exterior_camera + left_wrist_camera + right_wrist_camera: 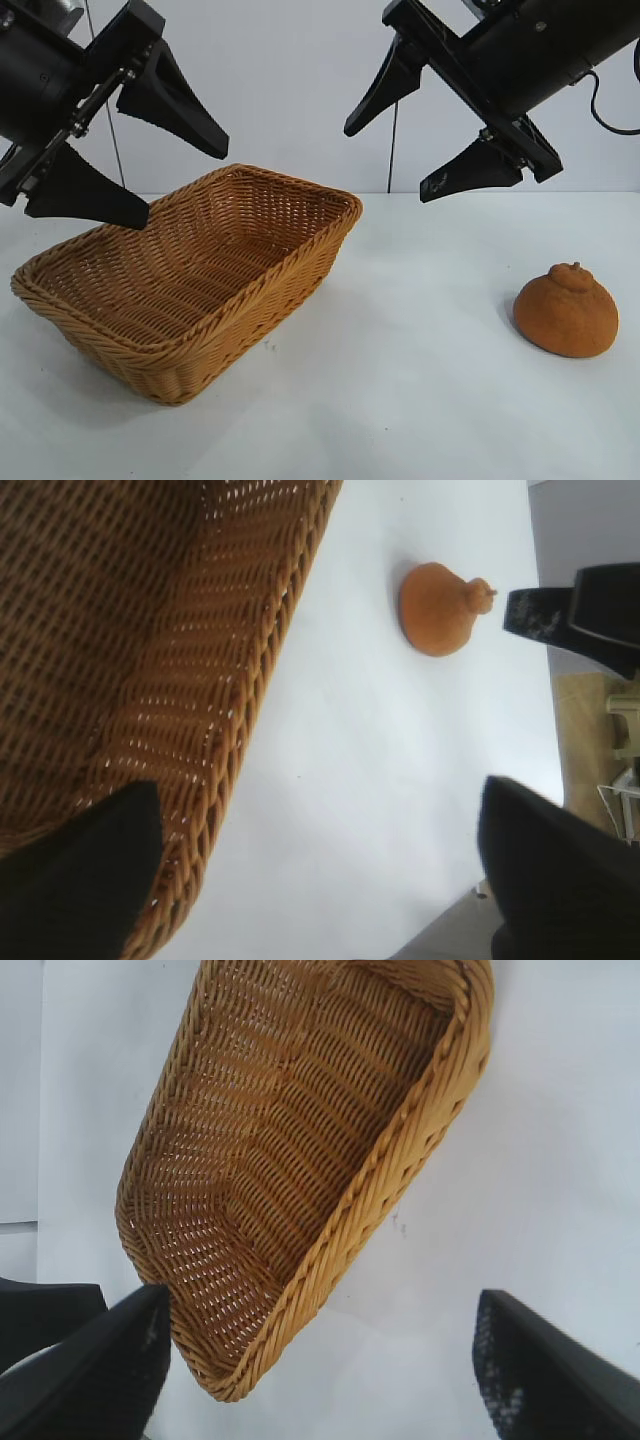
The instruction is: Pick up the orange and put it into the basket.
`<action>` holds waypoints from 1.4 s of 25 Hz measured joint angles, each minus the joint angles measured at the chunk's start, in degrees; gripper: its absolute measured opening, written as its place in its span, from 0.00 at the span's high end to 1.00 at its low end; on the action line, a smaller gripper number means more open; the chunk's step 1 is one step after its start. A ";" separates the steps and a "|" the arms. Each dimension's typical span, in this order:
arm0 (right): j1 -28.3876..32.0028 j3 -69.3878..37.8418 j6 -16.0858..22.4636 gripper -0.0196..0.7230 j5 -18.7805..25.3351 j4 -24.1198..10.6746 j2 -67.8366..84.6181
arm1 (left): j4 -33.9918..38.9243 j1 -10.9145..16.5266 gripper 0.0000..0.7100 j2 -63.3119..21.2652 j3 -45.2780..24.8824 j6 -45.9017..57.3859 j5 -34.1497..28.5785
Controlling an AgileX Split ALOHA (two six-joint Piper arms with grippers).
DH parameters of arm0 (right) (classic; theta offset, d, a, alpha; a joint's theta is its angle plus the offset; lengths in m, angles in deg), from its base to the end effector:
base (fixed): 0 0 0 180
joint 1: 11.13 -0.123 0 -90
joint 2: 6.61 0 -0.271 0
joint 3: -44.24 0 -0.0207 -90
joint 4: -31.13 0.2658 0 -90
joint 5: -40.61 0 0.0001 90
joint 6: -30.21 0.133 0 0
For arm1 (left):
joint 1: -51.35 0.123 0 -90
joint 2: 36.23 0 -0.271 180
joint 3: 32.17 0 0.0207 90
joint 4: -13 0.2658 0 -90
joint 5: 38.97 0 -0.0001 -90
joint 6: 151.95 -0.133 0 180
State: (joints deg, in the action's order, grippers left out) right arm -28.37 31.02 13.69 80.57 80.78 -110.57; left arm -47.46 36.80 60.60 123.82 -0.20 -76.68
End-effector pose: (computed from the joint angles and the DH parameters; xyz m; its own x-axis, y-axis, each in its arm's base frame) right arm 0.3404 0.1739 0.1872 -0.9367 0.1030 -0.3348 -0.1312 0.7831 0.6079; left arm 0.3120 -0.1542 0.1852 -0.9163 -0.1475 -0.3724 0.1429 0.7482 -0.6479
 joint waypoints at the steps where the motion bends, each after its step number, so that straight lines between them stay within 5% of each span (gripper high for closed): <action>1: 0.00 0.00 0.00 0.21 -0.05 0.00 0.00 | 0.00 0.00 0.14 0.00 0.00 0.00 0.00; 23: 0.00 0.00 0.11 0.21 -0.05 0.00 0.00 | -0.15 0.00 0.14 0.00 0.00 0.00 2.42; 28: 0.00 0.00 0.11 0.21 0.06 0.00 0.00 | 0.46 2.21 0.14 -1.55 -0.05 3.70 1.27; 35: 0.00 0.00 0.11 0.21 0.11 0.00 0.00 | 18.58 3.88 0.14 -10.75 -0.37 22.96 -5.09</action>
State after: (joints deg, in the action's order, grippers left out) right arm -28.37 31.02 13.80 80.68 80.78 -110.57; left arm -28.88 40.68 49.86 123.45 22.76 -81.78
